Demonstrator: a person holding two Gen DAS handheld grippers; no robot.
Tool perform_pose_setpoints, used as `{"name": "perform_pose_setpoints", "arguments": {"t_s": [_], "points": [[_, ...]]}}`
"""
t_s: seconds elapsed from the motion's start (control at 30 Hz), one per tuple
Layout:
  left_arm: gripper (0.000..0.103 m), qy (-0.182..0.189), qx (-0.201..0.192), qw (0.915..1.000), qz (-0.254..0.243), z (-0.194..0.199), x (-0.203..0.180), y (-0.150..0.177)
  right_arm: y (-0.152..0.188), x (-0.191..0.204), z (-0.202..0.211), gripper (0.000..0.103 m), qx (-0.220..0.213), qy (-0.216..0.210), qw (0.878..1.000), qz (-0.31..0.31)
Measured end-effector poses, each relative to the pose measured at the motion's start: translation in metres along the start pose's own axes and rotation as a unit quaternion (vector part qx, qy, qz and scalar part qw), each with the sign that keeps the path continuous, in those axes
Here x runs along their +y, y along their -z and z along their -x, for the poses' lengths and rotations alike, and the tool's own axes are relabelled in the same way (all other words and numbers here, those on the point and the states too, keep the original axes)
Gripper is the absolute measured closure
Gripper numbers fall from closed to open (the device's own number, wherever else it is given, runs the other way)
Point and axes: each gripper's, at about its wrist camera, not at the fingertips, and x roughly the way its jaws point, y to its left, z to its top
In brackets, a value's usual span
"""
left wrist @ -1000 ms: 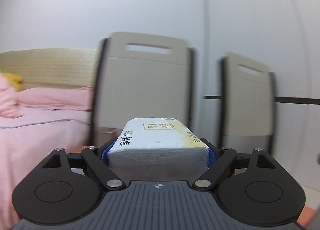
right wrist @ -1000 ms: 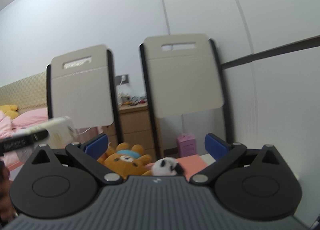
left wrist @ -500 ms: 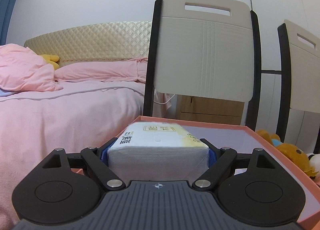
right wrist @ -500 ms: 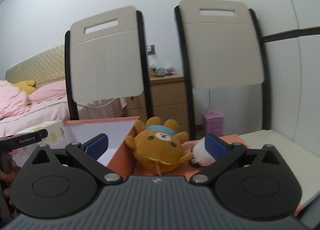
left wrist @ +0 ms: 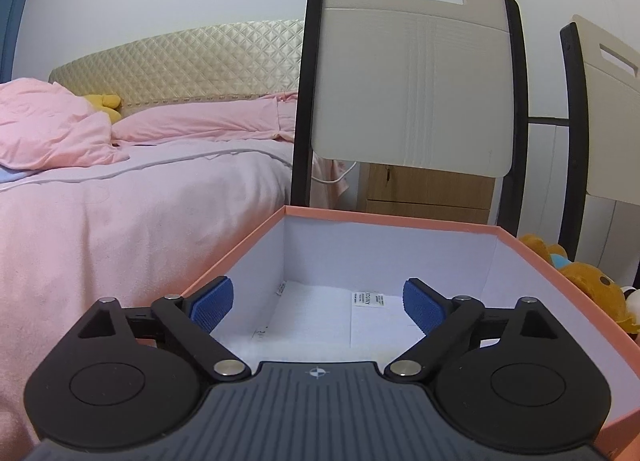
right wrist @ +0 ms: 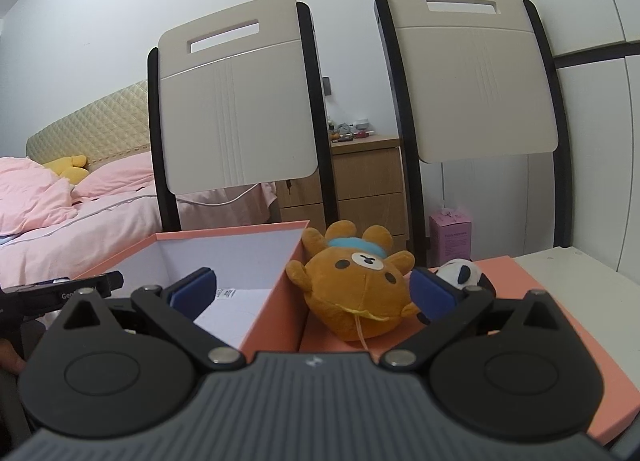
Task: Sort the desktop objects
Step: 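Move the right gripper to the brown teddy bear and grasp it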
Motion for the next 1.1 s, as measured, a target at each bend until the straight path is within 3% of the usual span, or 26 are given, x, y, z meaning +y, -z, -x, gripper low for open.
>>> {"name": "perform_pose_setpoints", "arguments": {"t_s": [0.17,0.5,0.63,0.87,1.1], "points": [[0.000,0.016,-0.015,0.9997,-0.004,0.018,-0.001,-0.002,0.000,-0.002,0.006,0.000,-0.005,0.003,1.000,0.003],[0.000,0.029,-0.031,0.9991,-0.001,0.055,0.012,0.010,0.004,0.004,0.004,0.000,-0.012,-0.001,1.000,0.007],[0.000,0.035,-0.045,0.9983,0.013,0.059,0.019,0.010,0.008,0.010,0.001,0.000,-0.036,-0.011,0.999,0.009],[0.000,0.043,-0.057,0.9971,0.025,0.060,0.023,0.010,0.015,0.021,-0.004,0.000,-0.087,0.027,0.995,0.030],[0.000,0.041,-0.056,0.9975,0.014,0.062,0.019,0.013,0.011,0.025,-0.017,0.000,-0.027,0.022,0.999,0.032]]}}
